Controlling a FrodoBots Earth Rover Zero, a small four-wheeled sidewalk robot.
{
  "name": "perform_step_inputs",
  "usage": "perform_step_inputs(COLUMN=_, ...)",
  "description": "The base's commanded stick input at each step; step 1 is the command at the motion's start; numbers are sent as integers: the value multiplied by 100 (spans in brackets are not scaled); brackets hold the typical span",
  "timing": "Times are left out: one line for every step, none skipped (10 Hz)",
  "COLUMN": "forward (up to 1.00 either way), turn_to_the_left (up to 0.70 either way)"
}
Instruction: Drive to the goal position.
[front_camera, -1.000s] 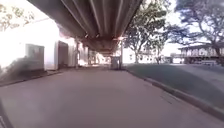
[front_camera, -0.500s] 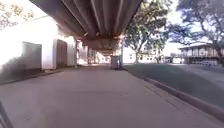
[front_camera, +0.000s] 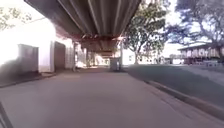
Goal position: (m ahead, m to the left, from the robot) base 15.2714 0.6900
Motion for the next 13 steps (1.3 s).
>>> perform_step_inputs(forward=50, turn_to_the_left=0)
perform_step_inputs(forward=50, turn_to_the_left=0)
perform_step_inputs(forward=50, turn_to_the_left=0)
perform_step_inputs(forward=50, turn_to_the_left=0)
perform_step_inputs(forward=50, turn_to_the_left=0)
perform_step_inputs(forward=52, turn_to_the_left=0)
perform_step_inputs(forward=62, turn_to_the_left=0)
perform_step_inputs(forward=70, turn_to_the_left=0)
perform_step_inputs(forward=70, turn_to_the_left=0)
perform_step_inputs(forward=70, turn_to_the_left=0)
perform_step_inputs(forward=70, turn_to_the_left=0)
perform_step_inputs(forward=70, turn_to_the_left=5)
perform_step_inputs(forward=70, turn_to_the_left=22)
